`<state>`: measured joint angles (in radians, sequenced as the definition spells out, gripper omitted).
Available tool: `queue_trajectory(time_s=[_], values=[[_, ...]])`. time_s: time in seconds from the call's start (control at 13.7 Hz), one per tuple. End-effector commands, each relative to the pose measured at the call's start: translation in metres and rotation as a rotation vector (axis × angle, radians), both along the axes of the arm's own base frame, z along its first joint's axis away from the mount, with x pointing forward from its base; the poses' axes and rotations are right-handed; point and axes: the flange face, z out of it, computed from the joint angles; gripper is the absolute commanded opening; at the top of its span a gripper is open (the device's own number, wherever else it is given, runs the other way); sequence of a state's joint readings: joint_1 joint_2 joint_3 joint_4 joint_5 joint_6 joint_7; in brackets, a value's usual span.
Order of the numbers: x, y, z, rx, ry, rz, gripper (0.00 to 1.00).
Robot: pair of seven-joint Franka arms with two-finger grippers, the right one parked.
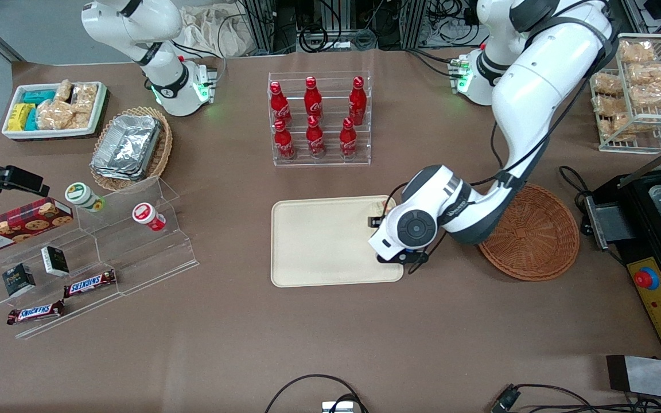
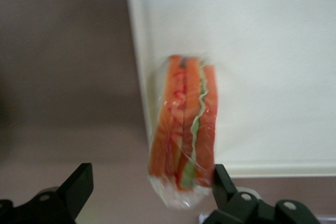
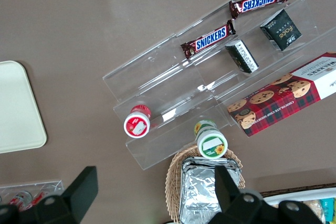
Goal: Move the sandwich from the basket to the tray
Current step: 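Lower the sandwich onto the tray and open the left gripper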
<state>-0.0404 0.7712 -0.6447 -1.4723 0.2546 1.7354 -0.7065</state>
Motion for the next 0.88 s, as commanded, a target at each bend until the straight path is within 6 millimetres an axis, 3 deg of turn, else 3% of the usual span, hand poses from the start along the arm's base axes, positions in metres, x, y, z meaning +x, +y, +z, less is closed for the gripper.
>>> queue_trajectory(time_s=[0.0,0.29,0.51,0.8], values=[[-0.009,0.035,0.068,0.084,-0.029,0.028,1.0],[-0.047,0.099,0.136,0.087,-0.11,0.04,1.0],[-0.057,0.122,0.148,0.087,-0.176,0.032,1.0],[-0.064,0.171,0.158,0.096,-0.316,-0.002,1.0]])
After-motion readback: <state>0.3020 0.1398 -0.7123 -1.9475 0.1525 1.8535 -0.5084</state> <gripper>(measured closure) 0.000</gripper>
